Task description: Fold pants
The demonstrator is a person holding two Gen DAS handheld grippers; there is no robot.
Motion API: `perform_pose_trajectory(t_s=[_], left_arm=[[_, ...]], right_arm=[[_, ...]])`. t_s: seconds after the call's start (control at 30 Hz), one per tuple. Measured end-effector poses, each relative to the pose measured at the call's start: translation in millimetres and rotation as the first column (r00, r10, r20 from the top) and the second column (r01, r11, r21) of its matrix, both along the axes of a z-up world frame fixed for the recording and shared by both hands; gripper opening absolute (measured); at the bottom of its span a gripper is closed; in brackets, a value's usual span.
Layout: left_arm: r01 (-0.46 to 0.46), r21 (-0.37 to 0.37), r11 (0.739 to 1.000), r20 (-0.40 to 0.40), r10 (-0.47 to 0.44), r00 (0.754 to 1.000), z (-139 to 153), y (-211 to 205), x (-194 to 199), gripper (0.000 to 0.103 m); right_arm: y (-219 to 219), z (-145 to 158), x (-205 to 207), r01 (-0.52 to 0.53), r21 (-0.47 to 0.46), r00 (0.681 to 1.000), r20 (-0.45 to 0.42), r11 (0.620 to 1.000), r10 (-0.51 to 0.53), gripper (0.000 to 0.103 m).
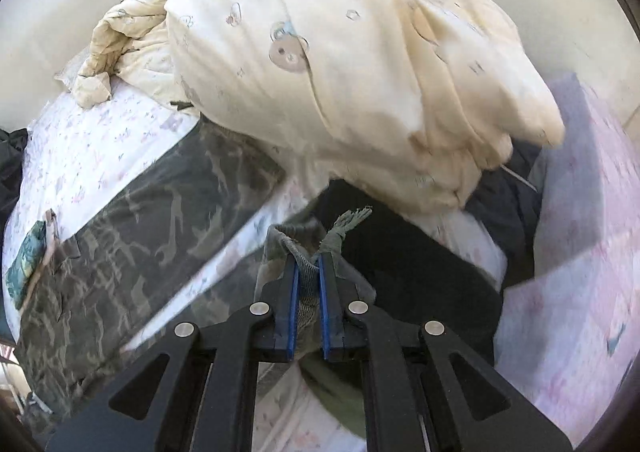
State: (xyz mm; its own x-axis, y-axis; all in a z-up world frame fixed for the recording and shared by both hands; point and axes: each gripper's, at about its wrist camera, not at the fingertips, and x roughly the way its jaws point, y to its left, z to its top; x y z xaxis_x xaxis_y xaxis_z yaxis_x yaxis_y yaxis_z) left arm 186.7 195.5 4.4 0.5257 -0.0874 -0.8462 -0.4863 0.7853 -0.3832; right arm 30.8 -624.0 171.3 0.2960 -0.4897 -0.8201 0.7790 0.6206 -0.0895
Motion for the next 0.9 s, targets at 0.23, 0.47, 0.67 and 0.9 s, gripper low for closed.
perform_pose_trajectory(t_s=[0.23, 0.47, 0.67, 0.9], left_arm=[[-0.006, 0.014, 1.0, 0.021, 0.005, 1.0, 19.5, 0.4, 28.6, 0.001], [-0.014, 0.031, 0.999, 0.061, 0.012, 0.998, 39.0, -6.8, 78.8, 0.001], [-0.01, 0.108, 0.994, 0.081, 0.001, 0.997, 49.7, -18.9, 151.6, 0.001], [0.063, 0.347, 0.936, 0.021, -0.075, 0.997, 16.8, -51.8, 255.1, 0.002]], right_arm=[[-23.1, 3.9, 53.1, -0.03, -0.02, 0.998, 0.047, 0.999, 0.031, 0.007], [-36.9, 16.5, 120.9, -0.079, -0.116, 0.995, 0.051, 0.99, 0.086, 0.007], [-47.2, 13.4, 192.8, -0.115, -0.204, 0.993, -0.003, 0.972, 0.117, 0.007], [-36.5, -35.9, 306.3, -0.214, -0.457, 0.951, -0.298, 0.863, 0.079, 0.007]])
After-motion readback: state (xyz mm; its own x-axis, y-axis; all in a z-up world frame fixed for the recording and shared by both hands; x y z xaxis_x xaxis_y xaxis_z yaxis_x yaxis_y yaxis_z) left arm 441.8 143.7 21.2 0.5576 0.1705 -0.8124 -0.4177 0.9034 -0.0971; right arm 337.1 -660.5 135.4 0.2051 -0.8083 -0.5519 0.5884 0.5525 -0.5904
